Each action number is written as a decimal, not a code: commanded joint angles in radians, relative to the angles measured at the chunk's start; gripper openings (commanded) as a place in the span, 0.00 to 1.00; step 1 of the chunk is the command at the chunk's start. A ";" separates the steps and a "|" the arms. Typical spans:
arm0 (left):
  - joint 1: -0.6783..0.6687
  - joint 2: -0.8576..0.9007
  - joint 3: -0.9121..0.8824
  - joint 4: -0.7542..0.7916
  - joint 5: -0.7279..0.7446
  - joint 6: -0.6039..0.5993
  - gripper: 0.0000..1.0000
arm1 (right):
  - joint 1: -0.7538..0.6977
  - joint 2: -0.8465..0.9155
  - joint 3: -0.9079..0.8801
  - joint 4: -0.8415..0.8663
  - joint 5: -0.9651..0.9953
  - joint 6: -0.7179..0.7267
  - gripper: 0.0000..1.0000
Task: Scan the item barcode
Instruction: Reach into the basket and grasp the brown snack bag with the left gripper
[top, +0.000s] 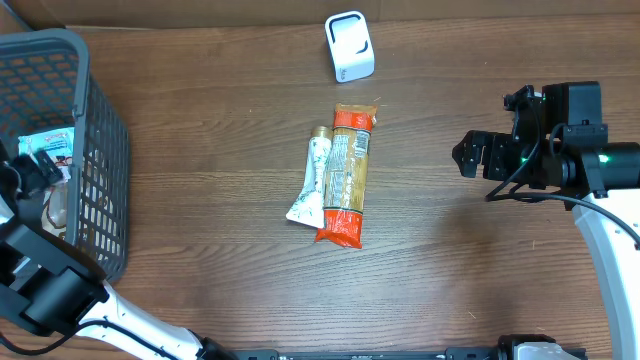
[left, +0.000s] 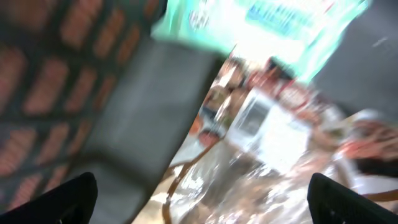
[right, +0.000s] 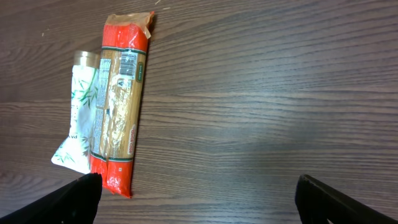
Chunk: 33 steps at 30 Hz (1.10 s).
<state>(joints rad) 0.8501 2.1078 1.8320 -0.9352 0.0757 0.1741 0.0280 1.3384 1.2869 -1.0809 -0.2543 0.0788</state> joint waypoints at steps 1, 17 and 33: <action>-0.014 0.009 0.020 -0.004 0.075 0.009 1.00 | 0.005 0.000 0.021 0.006 0.010 -0.001 1.00; -0.042 0.024 -0.243 0.183 0.123 0.195 1.00 | 0.005 0.000 0.021 0.006 0.010 -0.001 1.00; -0.044 0.024 -0.450 0.328 0.166 0.207 0.55 | 0.005 0.000 0.021 0.006 0.006 0.003 1.00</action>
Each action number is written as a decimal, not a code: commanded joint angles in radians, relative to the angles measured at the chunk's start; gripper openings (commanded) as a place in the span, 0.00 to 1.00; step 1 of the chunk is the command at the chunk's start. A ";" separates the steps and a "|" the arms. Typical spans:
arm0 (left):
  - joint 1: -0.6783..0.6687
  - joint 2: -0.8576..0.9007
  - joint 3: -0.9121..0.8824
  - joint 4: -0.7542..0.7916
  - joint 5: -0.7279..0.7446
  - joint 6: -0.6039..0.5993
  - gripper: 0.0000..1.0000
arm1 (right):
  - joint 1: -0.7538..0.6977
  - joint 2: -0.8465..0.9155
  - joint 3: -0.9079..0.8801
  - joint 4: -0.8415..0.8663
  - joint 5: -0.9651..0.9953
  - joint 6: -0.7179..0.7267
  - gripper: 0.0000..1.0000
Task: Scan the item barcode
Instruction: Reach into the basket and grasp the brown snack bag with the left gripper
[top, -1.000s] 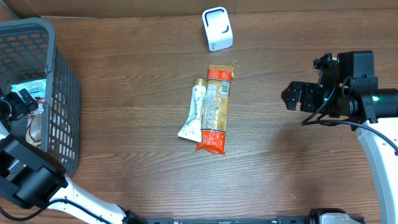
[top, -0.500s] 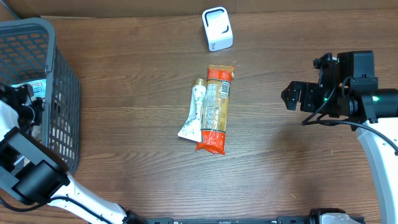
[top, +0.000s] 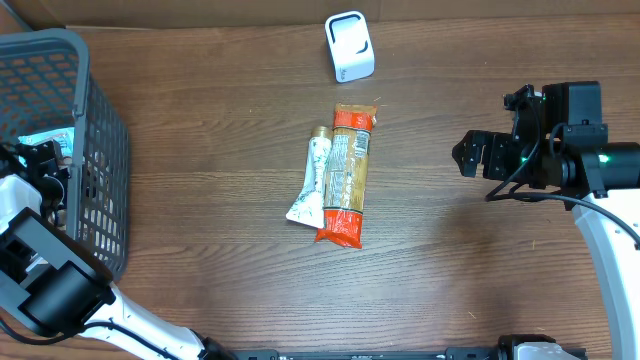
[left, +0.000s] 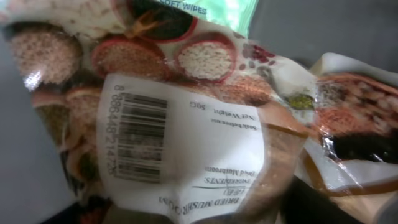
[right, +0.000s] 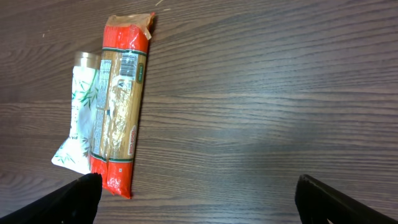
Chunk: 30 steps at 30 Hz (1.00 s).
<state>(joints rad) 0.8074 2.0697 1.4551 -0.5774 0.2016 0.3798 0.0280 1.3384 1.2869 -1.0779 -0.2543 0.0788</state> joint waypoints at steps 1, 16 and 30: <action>-0.002 0.063 -0.073 -0.030 0.048 0.002 0.44 | 0.005 0.000 0.021 0.003 0.006 0.003 1.00; -0.010 0.062 0.119 -0.159 0.114 -0.108 0.04 | 0.005 0.000 0.021 0.008 0.006 0.003 1.00; -0.023 0.061 0.887 -0.628 0.285 -0.256 0.04 | 0.005 0.000 0.021 0.010 0.006 0.003 1.00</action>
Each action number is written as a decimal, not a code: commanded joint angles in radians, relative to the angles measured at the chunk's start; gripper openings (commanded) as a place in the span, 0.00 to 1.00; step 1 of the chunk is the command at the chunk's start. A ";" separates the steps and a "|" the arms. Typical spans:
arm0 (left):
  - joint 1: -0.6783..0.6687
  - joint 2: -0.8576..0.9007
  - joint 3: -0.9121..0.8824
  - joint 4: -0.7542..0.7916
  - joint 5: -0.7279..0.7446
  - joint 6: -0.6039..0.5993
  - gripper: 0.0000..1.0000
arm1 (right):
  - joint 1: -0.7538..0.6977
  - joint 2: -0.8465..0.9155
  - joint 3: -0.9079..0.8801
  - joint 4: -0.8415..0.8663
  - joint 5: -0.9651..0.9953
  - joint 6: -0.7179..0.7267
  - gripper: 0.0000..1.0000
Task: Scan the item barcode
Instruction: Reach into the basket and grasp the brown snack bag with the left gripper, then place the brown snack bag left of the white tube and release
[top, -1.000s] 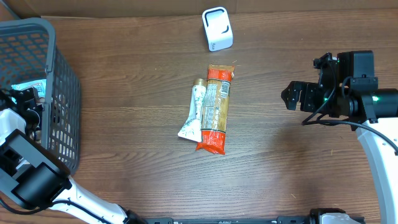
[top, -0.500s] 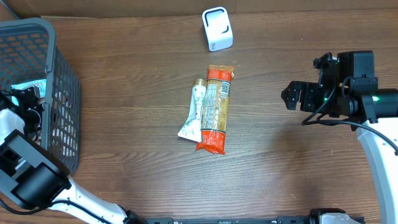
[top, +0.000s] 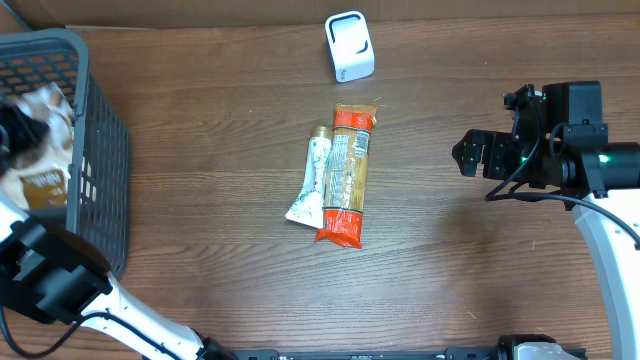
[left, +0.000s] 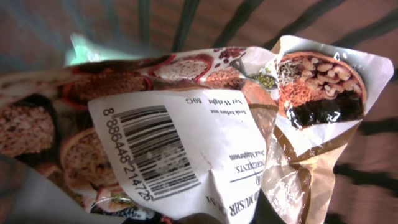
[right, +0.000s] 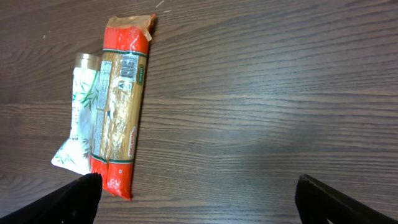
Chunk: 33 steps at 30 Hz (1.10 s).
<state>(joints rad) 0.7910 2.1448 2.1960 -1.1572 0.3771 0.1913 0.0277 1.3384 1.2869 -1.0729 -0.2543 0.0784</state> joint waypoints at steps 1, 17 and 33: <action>-0.006 -0.014 0.205 -0.080 0.134 -0.077 0.04 | 0.005 0.000 0.021 0.005 0.006 0.003 1.00; -0.105 -0.013 0.732 -0.512 0.602 -0.144 0.05 | 0.005 0.000 0.021 0.006 0.006 0.003 1.00; -0.747 -0.011 0.288 -0.496 0.019 -0.183 0.04 | 0.005 0.000 0.021 0.005 0.006 0.003 1.00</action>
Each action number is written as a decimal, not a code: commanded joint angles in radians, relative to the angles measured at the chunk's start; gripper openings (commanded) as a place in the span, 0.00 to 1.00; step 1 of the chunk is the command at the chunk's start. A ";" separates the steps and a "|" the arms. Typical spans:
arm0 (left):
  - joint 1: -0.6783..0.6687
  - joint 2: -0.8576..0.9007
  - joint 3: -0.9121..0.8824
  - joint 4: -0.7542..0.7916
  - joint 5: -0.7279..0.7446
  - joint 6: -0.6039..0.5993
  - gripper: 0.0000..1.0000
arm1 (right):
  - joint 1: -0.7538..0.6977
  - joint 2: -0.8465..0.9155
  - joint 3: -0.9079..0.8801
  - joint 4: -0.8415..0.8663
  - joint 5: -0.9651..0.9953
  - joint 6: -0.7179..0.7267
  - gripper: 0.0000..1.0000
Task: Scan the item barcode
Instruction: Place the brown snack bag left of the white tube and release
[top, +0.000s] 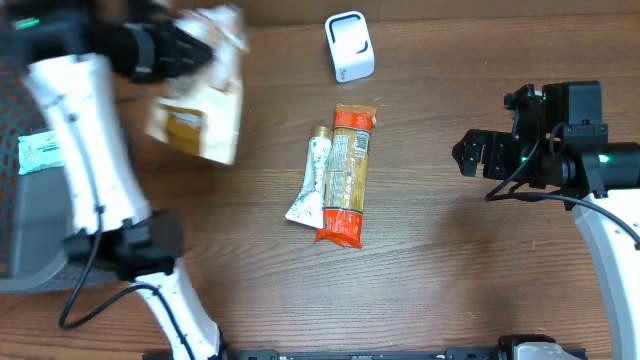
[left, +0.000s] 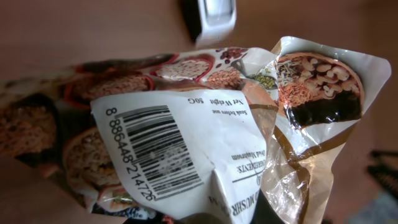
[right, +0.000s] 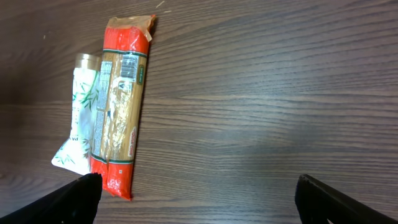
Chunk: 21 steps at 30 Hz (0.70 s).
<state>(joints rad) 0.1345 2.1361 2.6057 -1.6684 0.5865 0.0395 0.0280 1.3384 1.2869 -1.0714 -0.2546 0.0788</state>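
Note:
My left gripper (top: 172, 50) is shut on a crinkly snack bag (top: 200, 95) and holds it in the air over the table's back left. In the left wrist view the bag (left: 261, 124) fills the frame and hides the fingers. Its white barcode label (left: 155, 152) faces the camera. The white scanner (top: 350, 45) stands at the back middle, right of the bag, and shows past the bag's top edge as scanner (left: 214, 15). My right gripper (right: 199, 190) hangs open over bare wood at the right, gripper (top: 468, 155).
A long orange pasta pack (top: 345, 175) and a white tube (top: 312, 178) lie side by side mid-table, also pasta pack (right: 121, 99). The grey basket (top: 25, 255) stands at the far left behind my left arm, a green-white packet (top: 40, 150) inside it.
My left gripper was over the basket at the far left with the bag; now it holds the bag over the table, left of the scanner. The right arm has not moved.
My left gripper was open inside the basket above several packets. Then it was close against the snack bag's label. Then it held the bag over the basket's back corner, and now holds it out over the table near the scanner. The right arm stayed still throughout.

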 joint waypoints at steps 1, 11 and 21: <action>-0.122 -0.002 -0.181 0.035 -0.219 -0.047 0.04 | 0.005 0.000 0.021 0.003 0.006 0.003 1.00; -0.266 -0.002 -0.806 0.507 -0.343 -0.310 0.06 | 0.005 0.000 0.014 -0.008 0.007 0.002 1.00; -0.289 -0.002 -1.035 0.658 -0.272 -0.361 0.82 | 0.005 0.000 -0.014 -0.004 0.007 -0.001 1.00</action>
<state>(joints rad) -0.1375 2.1407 1.5986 -1.0077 0.2840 -0.2897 0.0280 1.3384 1.2819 -1.0843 -0.2546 0.0788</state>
